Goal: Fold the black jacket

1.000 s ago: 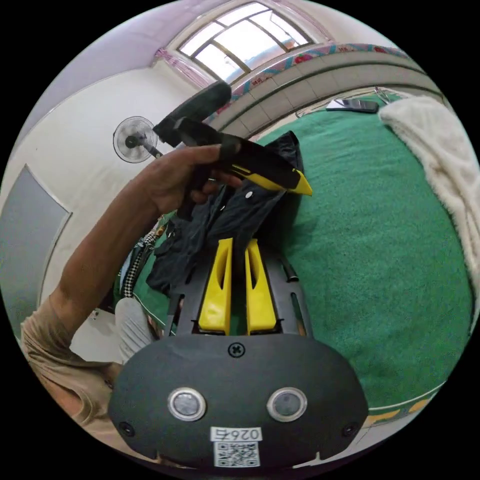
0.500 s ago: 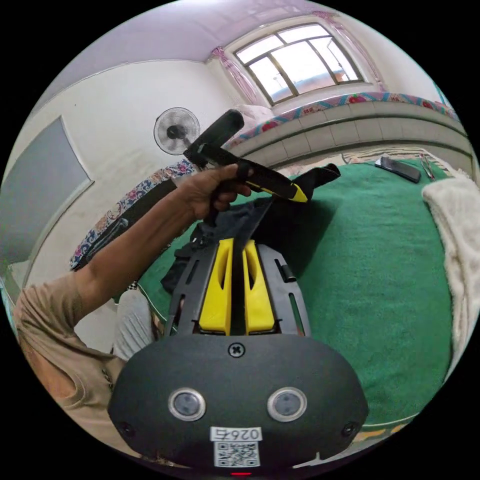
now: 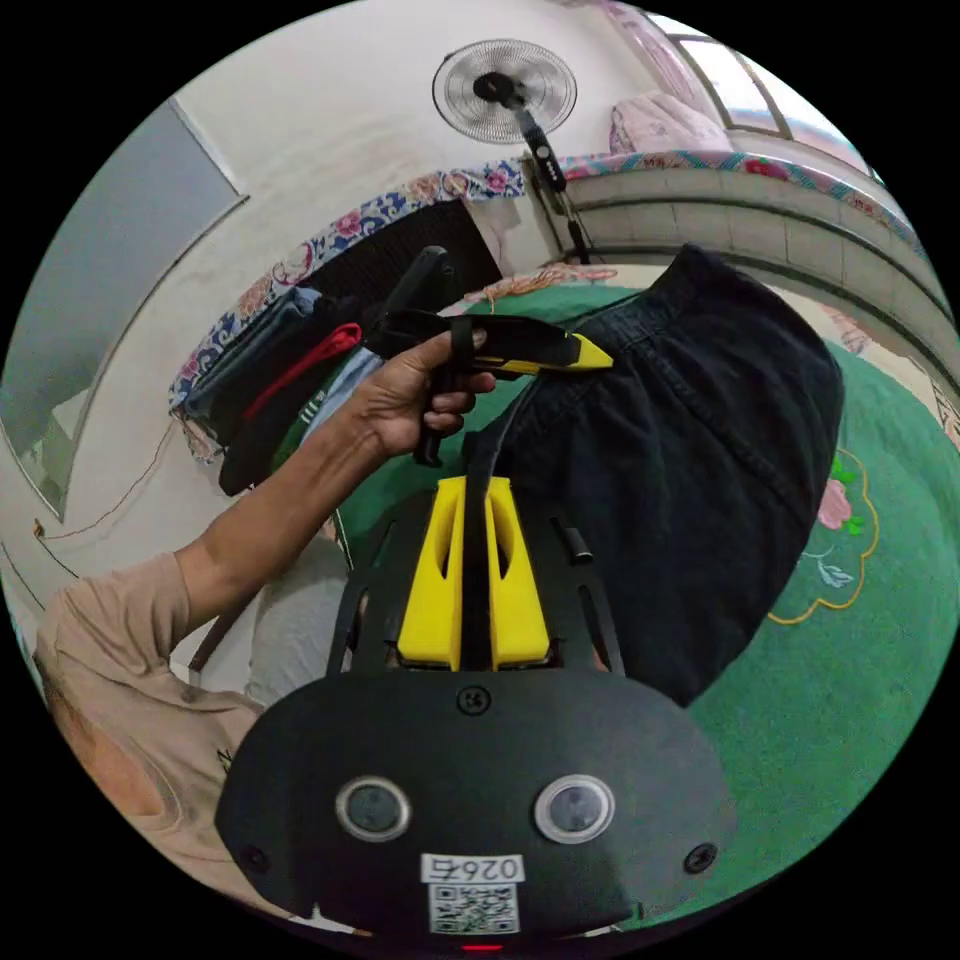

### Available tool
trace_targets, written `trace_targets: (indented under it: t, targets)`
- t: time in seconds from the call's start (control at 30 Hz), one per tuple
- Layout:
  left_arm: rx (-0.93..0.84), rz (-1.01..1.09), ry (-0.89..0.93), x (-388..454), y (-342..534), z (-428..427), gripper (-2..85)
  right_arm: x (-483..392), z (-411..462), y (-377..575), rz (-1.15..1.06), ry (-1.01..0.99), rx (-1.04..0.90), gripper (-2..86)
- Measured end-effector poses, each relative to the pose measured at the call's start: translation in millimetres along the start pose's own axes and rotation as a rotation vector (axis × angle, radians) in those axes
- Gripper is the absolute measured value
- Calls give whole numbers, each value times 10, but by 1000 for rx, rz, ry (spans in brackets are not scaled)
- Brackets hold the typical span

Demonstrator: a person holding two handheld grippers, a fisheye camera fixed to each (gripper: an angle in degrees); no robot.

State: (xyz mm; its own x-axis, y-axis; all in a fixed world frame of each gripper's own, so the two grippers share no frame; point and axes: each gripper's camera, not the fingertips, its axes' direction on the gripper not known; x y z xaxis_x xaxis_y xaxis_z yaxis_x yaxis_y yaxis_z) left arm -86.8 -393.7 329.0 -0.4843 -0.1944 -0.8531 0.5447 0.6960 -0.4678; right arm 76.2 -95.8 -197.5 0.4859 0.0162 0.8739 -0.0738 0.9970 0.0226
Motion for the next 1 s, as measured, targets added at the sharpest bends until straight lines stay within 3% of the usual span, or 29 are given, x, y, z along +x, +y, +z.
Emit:
trace_targets:
  t: [0.13,0.3,0.5,0.6,0.7,0.8,0.9,1.0]
  targets:
    - [4,-98,86,-333,34,-404,37,-127,683,-182,-5,16,-91,-9]
    - [-58,-40,-59,-50,-96,-819,36,-308,1220,-363,-33,29,-91,5]
    - [114,-169,-8,-45,72,-1420,50,-553,1667,-551,-130,-123,-101,98]
    - [266,-75,-21,380,189,-1833,37,-716,1676,-653,-202,-219,-137,100]
    - [332,146,-38,1093,270,-1909,0,-799,1515,-690,-269,-187,-121,70]
    - [204,330,-57,1724,258,-1590,-8,-639,1378,-635,-211,38,-105,17]
    - [95,419,-281,2147,354,-1194,-9,-402,1371,-643,-118,214,-157,-5]
    - [-111,445,-363,2239,442,-795,-9,-248,1585,-695,-101,132,-279,-8]
